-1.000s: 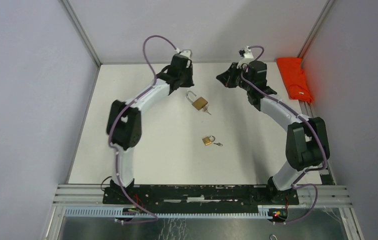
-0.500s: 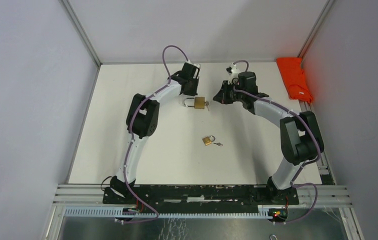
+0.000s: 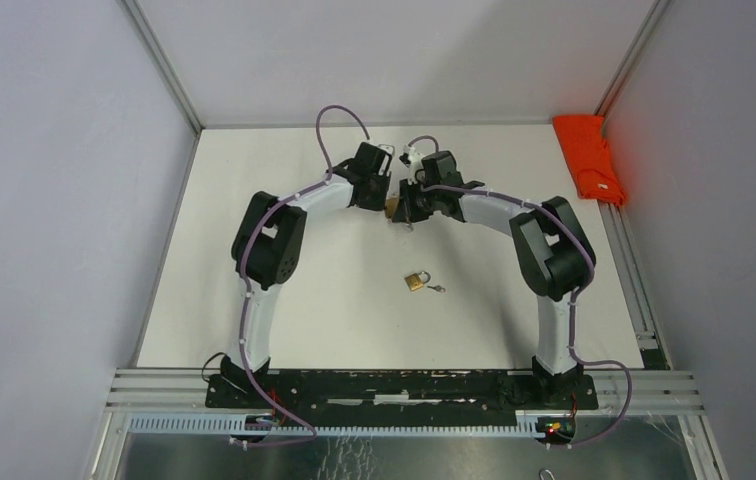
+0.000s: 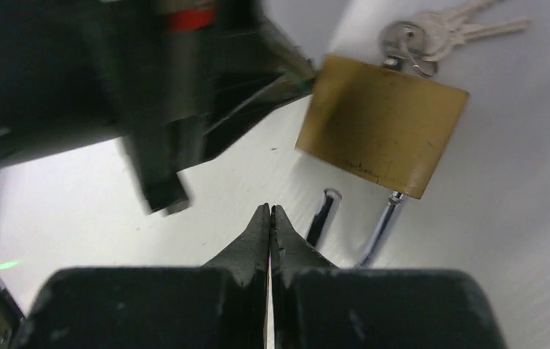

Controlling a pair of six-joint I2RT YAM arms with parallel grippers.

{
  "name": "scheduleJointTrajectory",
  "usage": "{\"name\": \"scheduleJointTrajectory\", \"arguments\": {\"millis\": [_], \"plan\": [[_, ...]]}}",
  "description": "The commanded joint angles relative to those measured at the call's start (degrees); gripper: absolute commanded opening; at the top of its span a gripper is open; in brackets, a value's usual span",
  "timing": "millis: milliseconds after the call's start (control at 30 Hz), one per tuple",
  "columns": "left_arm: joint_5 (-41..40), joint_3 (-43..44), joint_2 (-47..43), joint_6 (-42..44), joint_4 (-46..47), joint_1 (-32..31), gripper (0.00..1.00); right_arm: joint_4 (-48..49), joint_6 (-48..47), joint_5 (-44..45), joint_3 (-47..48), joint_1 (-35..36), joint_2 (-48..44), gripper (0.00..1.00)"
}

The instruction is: Unlock with the key

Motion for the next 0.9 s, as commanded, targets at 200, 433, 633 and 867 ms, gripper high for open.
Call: {"name": "scheduleJointTrajectory", "arguments": {"millis": [200,433,633,867], "plan": [[0.0,-3.6,-7.9,-1.3,2.1,-1.1,0.02,5.3,1.5,4.0,-2.0,-3.2,-0.6,0.00],[7.6,-6.2,-14.1,-6.1,11.5,-1.5,0.02,4.7,-0.1,3.2,1.7,-3.7,0.4,0.00],[13.4,-6.6,-5.7,-10.6,19.1,-1.7,0.02,2.3,0.0,4.3,4.3,-4.1,1.7,0.00],[15.5,-7.5,-0.5,-13.6,22.4,-2.6,0.02,0.5,0.5,4.8,8.1,-5.5,4.7,0.00]]}}
